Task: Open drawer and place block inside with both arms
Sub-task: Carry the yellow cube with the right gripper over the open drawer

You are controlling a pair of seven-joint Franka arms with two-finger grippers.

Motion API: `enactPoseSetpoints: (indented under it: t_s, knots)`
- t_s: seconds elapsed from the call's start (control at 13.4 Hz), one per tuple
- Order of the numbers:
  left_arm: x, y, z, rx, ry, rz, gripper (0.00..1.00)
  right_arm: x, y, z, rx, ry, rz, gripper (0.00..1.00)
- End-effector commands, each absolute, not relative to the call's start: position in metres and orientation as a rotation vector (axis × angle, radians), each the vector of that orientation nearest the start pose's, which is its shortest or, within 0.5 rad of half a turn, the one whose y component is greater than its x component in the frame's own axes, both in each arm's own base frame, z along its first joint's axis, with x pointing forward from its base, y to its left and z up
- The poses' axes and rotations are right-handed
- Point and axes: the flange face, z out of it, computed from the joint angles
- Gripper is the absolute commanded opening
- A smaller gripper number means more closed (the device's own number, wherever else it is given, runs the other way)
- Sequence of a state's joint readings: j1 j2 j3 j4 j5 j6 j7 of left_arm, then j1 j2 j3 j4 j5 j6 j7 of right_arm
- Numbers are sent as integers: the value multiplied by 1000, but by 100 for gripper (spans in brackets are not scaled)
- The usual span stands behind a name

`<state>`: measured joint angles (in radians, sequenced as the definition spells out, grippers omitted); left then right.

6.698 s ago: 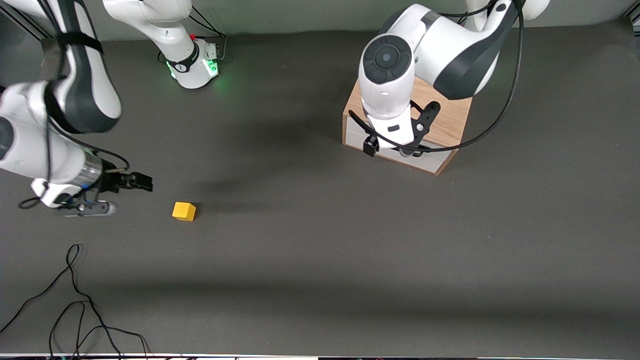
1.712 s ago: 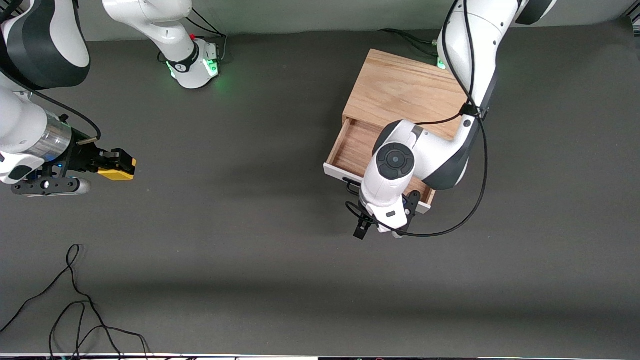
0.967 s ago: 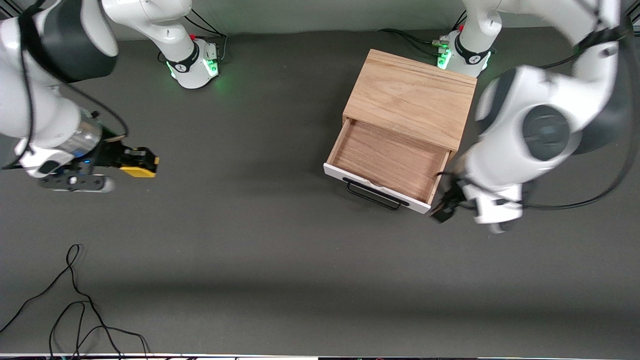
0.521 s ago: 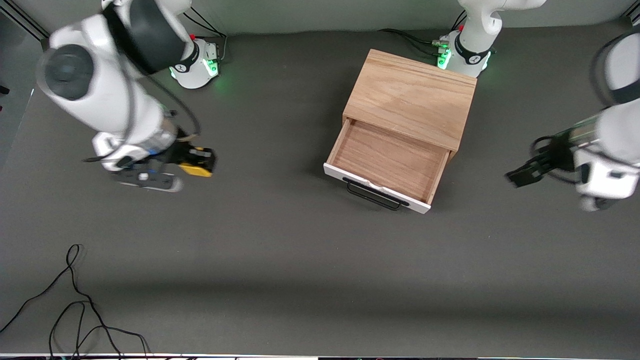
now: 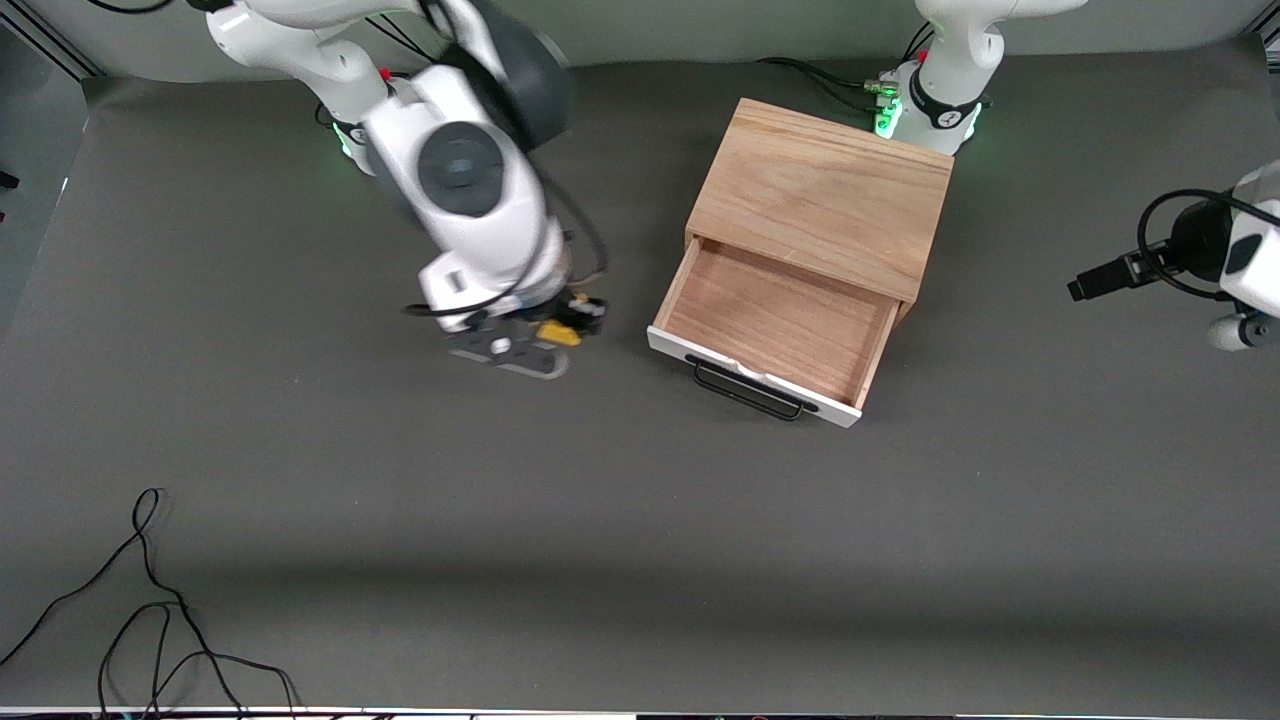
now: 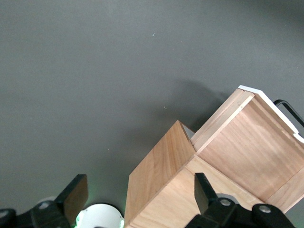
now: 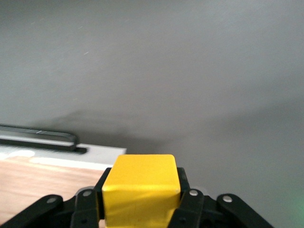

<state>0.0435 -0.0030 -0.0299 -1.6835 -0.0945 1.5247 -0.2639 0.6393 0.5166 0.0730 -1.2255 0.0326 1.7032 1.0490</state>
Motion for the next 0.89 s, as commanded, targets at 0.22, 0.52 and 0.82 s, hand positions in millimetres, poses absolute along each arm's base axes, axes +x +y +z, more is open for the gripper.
enactPoseSetpoints:
  t_s: [0.22,0.52,0.82]
  knots:
    - [550,-33,589,-3199,-125,85,100,499,571,416,-2935,661,8,0]
    - [554,-30,599,-3204,-30,47,100,476,608,364,-2955,709,35,0]
    - [551,-27,599,-3199,-33,86,100,469,618,327,-2962,746,53,0]
